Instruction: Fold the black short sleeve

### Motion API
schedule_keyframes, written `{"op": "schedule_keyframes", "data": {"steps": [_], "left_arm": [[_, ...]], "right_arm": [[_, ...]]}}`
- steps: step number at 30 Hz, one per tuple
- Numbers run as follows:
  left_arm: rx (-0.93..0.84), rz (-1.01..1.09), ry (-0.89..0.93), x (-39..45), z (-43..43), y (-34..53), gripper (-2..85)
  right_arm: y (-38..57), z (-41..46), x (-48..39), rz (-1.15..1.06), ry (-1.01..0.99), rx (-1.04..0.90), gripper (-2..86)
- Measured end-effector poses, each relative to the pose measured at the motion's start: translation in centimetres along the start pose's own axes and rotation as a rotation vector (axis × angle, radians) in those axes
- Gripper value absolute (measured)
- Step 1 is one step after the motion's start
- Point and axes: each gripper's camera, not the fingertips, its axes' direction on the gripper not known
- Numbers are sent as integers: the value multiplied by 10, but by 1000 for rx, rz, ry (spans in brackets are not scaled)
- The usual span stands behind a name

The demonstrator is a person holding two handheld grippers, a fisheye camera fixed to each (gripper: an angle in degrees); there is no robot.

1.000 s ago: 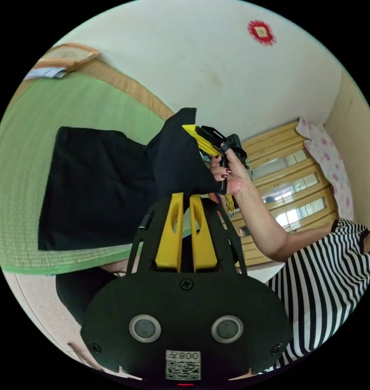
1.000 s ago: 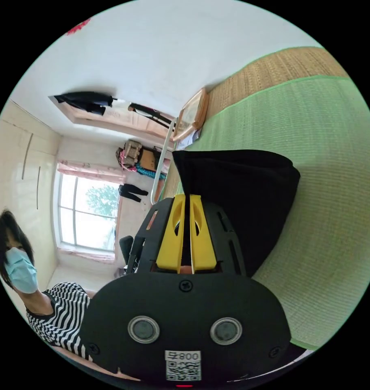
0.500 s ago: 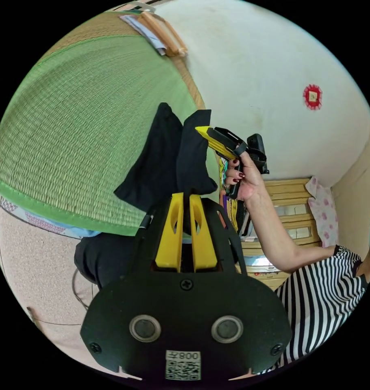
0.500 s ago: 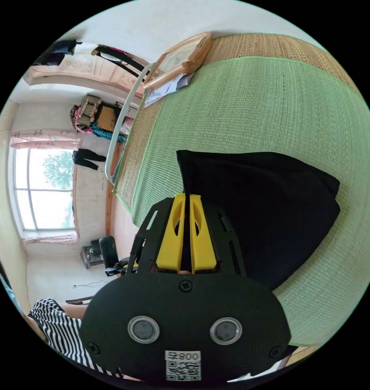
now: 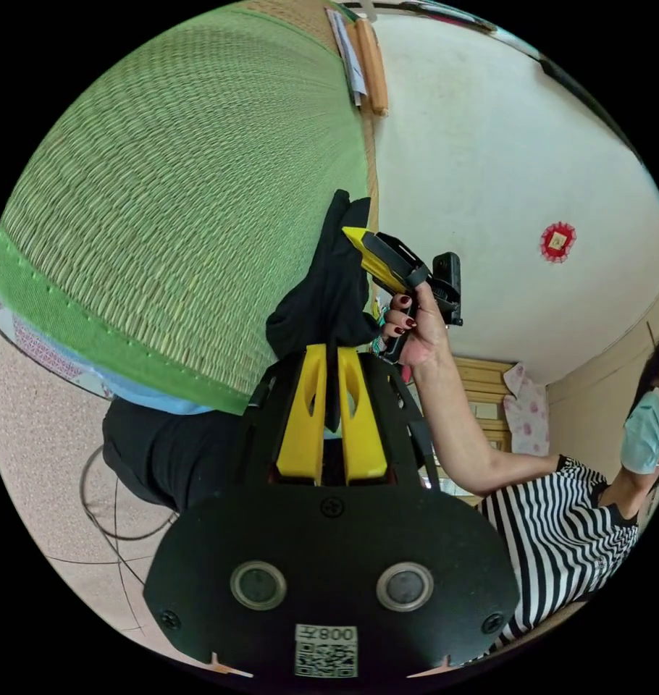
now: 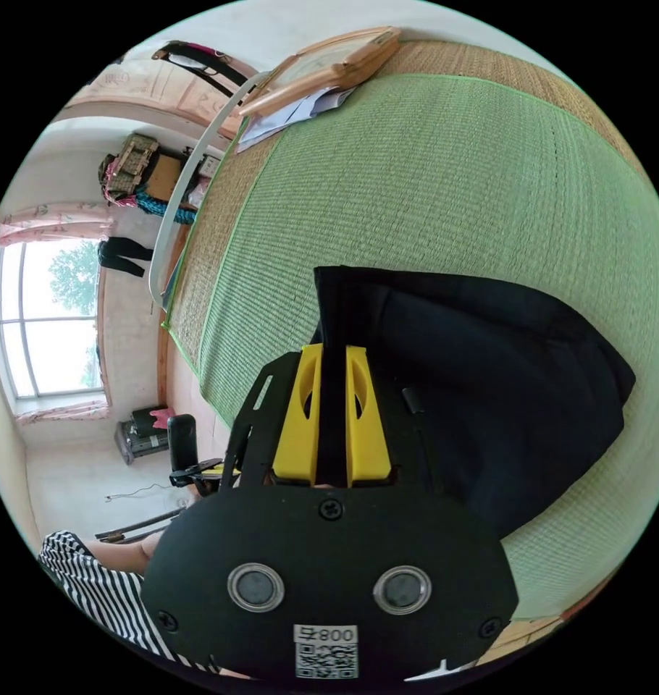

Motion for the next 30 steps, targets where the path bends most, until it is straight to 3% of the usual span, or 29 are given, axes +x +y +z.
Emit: {"op": "schedule_keyframes", "data": {"steps": [10,18,26,30], "left_arm": [[30,-41,3,-11,-45,-6,14],[-12,209,-157,32,-56,-18,9],[0,247,-326,42,-66,-12,4],[43,290,-311,51,-79,1,2]], "right_arm": [[-19,-13,-48,-108,79,-35,80],[-11,-51,-77,-190,31,-12,82],[-6,-87,-80,-223,10,44,64],[-17,-77,-71,-184,50,24,39]]}}
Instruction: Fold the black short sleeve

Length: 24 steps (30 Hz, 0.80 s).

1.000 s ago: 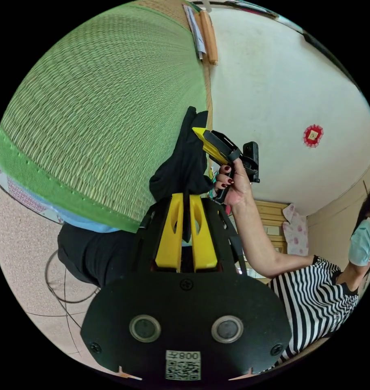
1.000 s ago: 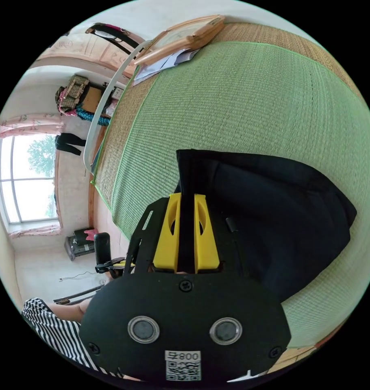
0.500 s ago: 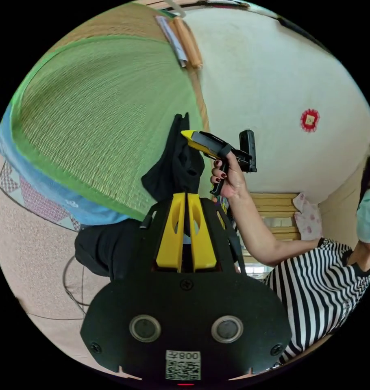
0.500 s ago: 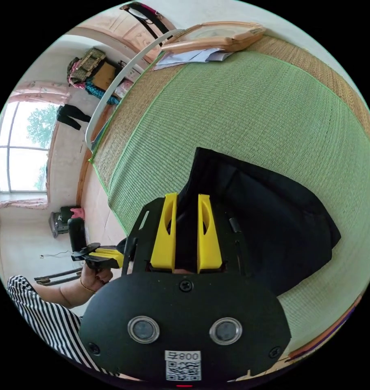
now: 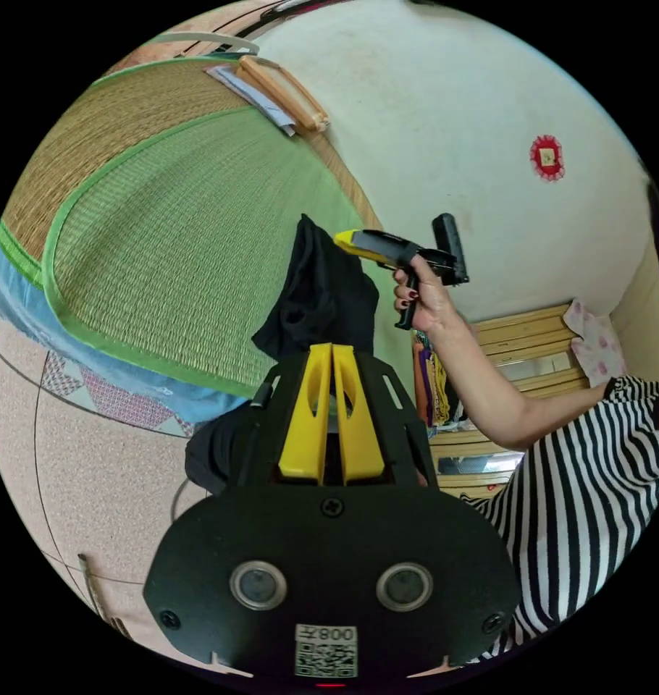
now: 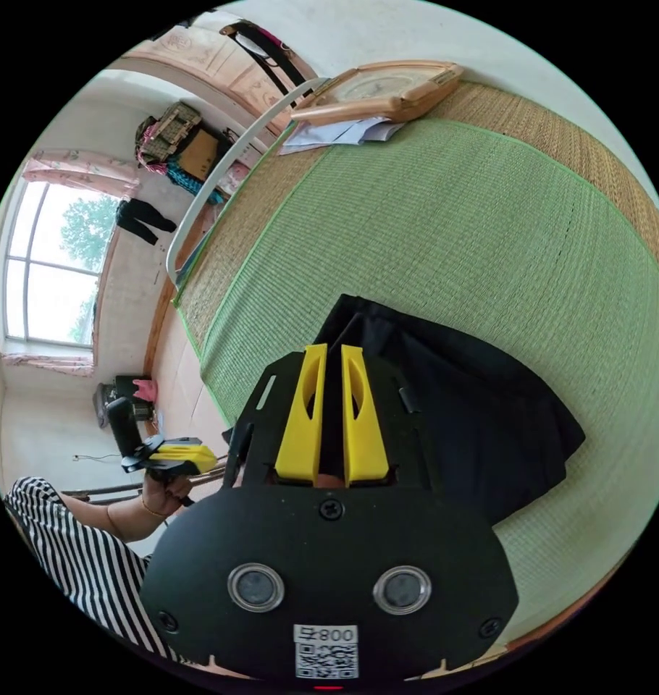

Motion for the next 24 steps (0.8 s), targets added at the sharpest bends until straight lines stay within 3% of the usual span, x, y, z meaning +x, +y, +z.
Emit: {"op": "schedule_keyframes", "data": {"steps": [4,8,12,24], "left_arm": [[-30,76,-36,13,2,-13,1],[-176,86,-219,9,27,-25,1],[-190,87,-198,5,29,-21,1],[-216,85,-172,14,26,-9,0]], "right_arm": [[-8,13,0,17,68,-29,25],[-4,36,-14,-57,182,-89,14],[13,36,-20,-128,235,-38,6],[29,9,31,-12,77,-44,1]]}}
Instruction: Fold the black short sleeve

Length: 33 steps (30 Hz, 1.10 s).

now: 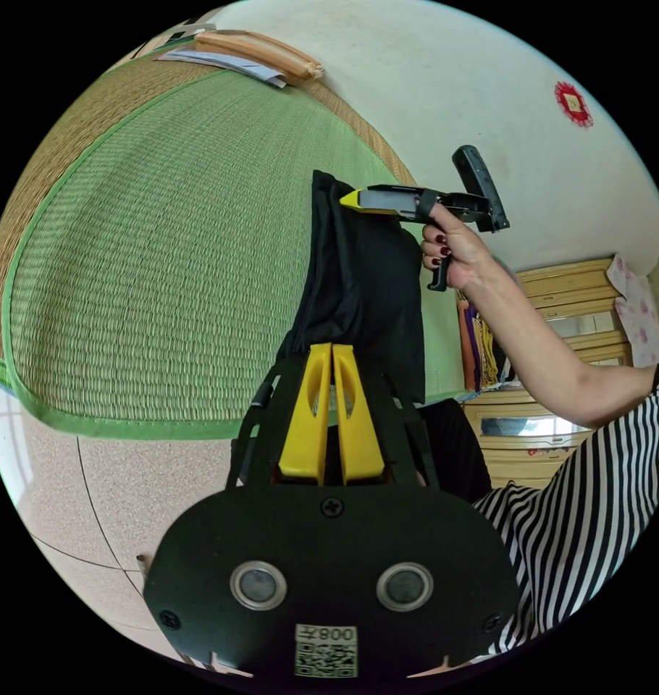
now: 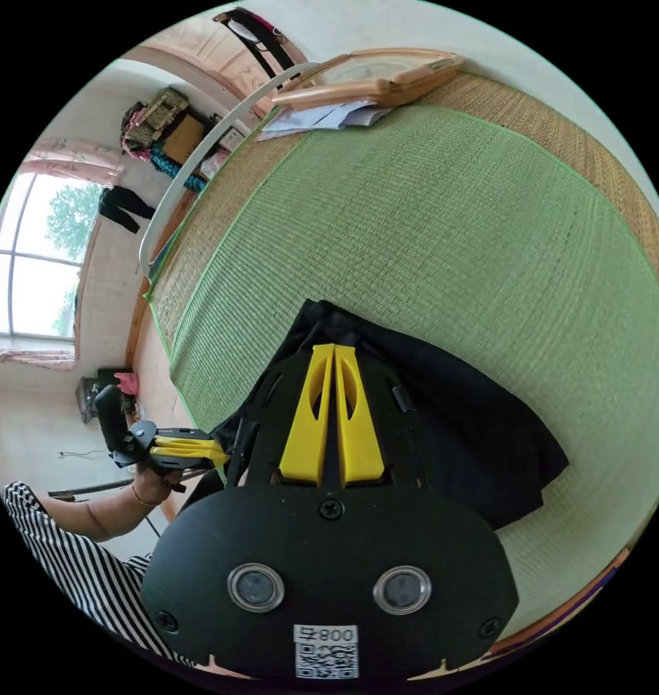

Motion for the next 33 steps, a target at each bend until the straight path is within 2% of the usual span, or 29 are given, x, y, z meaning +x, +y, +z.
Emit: {"op": "schedule_keyframes", "data": {"steps": [6,11,15,19,25,29,33], "left_arm": [[29,8,-7,14,-9,10,1],[14,-28,-29,18,-4,17,1],[4,-11,-46,26,3,23,1],[1,-34,-65,36,4,29,1],[54,-24,-32,56,2,40,1],[48,-61,-101,62,8,44,1],[34,-75,-77,63,19,49,1]], "right_arm": [[76,-62,44,67,26,154,1],[120,-45,106,220,79,112,0],[120,-35,138,251,-21,110,0],[128,-44,136,195,-7,114,0],[187,-49,123,156,-132,145,1],[249,-13,80,66,-251,26,1],[295,38,53,32,-214,-114,1]]}}
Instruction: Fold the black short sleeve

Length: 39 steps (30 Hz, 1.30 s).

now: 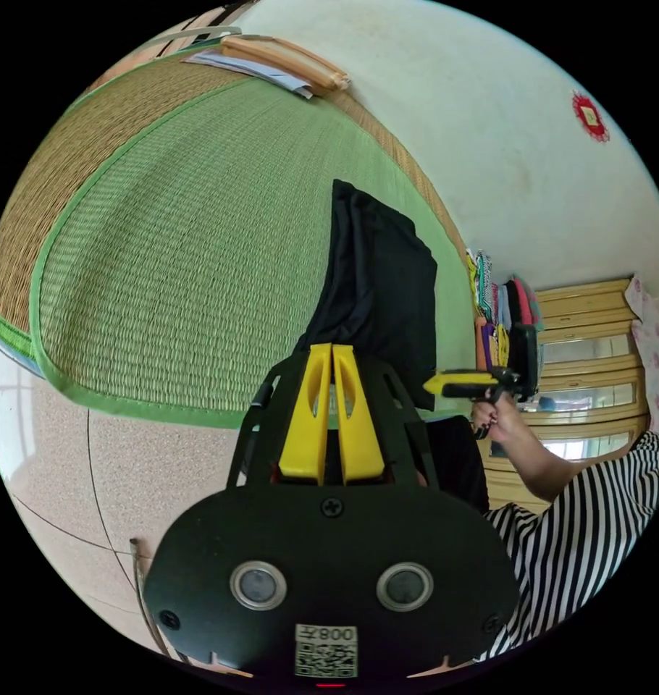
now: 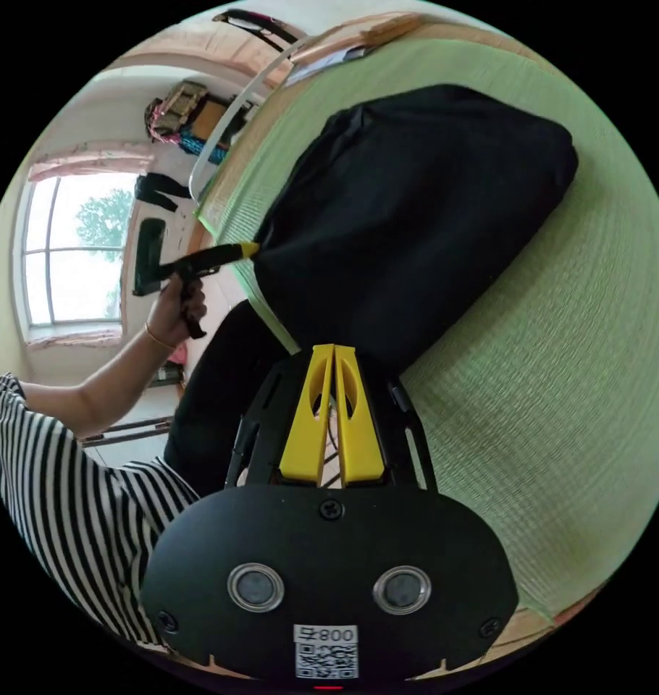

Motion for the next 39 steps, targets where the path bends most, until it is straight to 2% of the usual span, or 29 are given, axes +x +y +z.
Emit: {"op": "schedule_keyframes", "data": {"steps": [4,8,13,15,21,26,29,33,37,39], "left_arm": [[9,-24,7,10,3,8,1],[46,3,-18,34,0,24,3],[60,-17,15,49,14,30,12],[73,10,-24,62,20,27,23],[-33,69,-144,88,49,10,16],[-37,89,-188,104,61,12,10],[-21,34,-121,105,66,15,7],[19,-11,-177,112,62,27,7],[33,74,-74,141,65,43,16],[-36,168,-42,170,84,55,26]], "right_arm": [[14,8,12,44,-46,29,0],[24,1,-1,-12,-32,69,1],[36,29,10,21,-12,30,1],[41,32,18,63,-65,55,1],[46,45,13,47,-32,35,1],[53,56,13,43,-35,42,1],[56,61,19,60,-71,47,2],[64,70,19,62,-73,54,2],[76,78,28,95,-132,76,1],[87,81,35,126,-169,96,1]]}}
